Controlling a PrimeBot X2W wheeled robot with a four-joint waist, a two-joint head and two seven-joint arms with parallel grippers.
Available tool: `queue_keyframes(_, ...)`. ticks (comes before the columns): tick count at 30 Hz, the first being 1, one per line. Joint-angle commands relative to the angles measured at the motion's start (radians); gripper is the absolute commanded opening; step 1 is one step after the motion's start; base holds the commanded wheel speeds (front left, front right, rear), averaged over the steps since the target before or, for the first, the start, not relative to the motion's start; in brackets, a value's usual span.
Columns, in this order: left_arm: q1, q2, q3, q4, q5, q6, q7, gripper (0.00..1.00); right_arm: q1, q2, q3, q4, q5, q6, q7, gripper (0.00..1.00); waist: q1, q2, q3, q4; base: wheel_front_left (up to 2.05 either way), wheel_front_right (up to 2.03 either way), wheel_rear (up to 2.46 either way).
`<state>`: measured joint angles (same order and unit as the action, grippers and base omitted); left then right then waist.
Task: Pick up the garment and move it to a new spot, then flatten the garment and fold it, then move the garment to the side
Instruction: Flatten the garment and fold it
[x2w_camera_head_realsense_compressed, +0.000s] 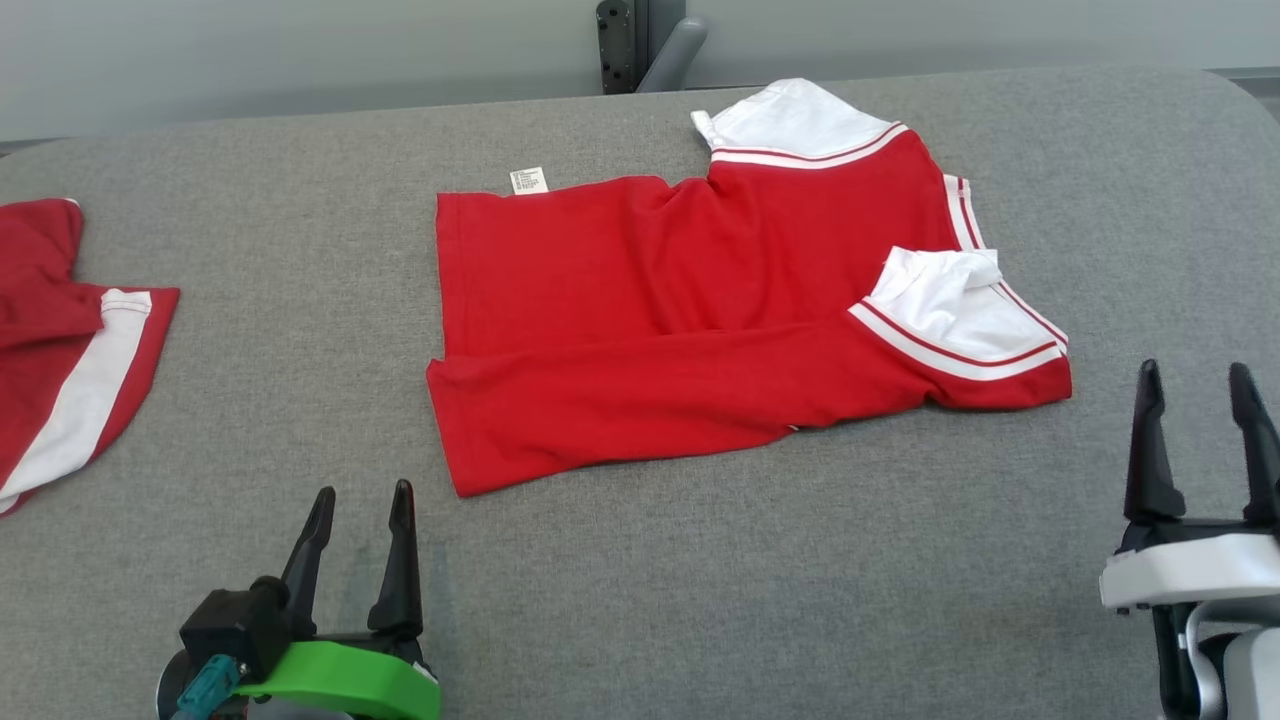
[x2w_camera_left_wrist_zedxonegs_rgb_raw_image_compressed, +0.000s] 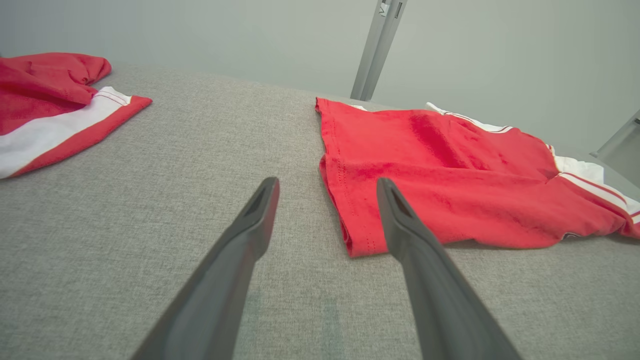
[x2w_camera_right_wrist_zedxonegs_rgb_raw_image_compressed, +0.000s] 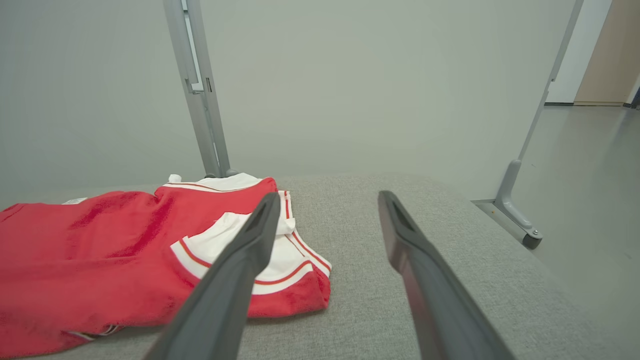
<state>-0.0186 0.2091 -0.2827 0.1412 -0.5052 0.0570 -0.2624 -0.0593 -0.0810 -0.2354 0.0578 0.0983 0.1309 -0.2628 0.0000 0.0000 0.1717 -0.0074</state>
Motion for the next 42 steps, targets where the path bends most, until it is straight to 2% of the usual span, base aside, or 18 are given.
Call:
queue_keyframes(1,0.014,-0.011,0.017,-0.002,0.016,-0.013,-0.003,1.0,0.022,0.006,0.002,-0.002,-0.013,-0.001,-0.002,1.0,0.0,0.0,-0.006,0.0,0.0,0.0,0.0)
queue_keyframes(9,0.027,-0.072,0.093,0.028,0.085,-0.075,-0.003,1.0,0.018,0.013,0.023,0.036,-0.04,-0.001,-0.003,1.0,0.0,0.0,-0.01,0.007,0.0,0.0,0.0)
queue_keyframes(17,-0.08,-0.101,0.091,0.156,0.102,-0.118,0.0,1.0,-0.089,-0.05,0.057,0.15,-0.057,-0.001,-0.003,1.0,0.0,0.0,0.051,0.012,0.0,0.0,0.0)
queue_keyframes(27,-0.259,-0.111,0.048,0.324,0.091,-0.143,0.043,1.0,-0.258,-0.103,0.095,0.379,-0.092,-0.001,-0.003,1.0,0.0,0.0,0.121,0.021,0.0,0.0,0.0)
queue_keyframes(42,-0.363,-0.13,-0.007,0.468,0.057,-0.168,0.08,1.0,-0.384,-0.099,0.083,0.595,-0.104,-0.001,-0.003,1.0,0.0,0.0,0.174,0.02,0.0,0.0,0.0)
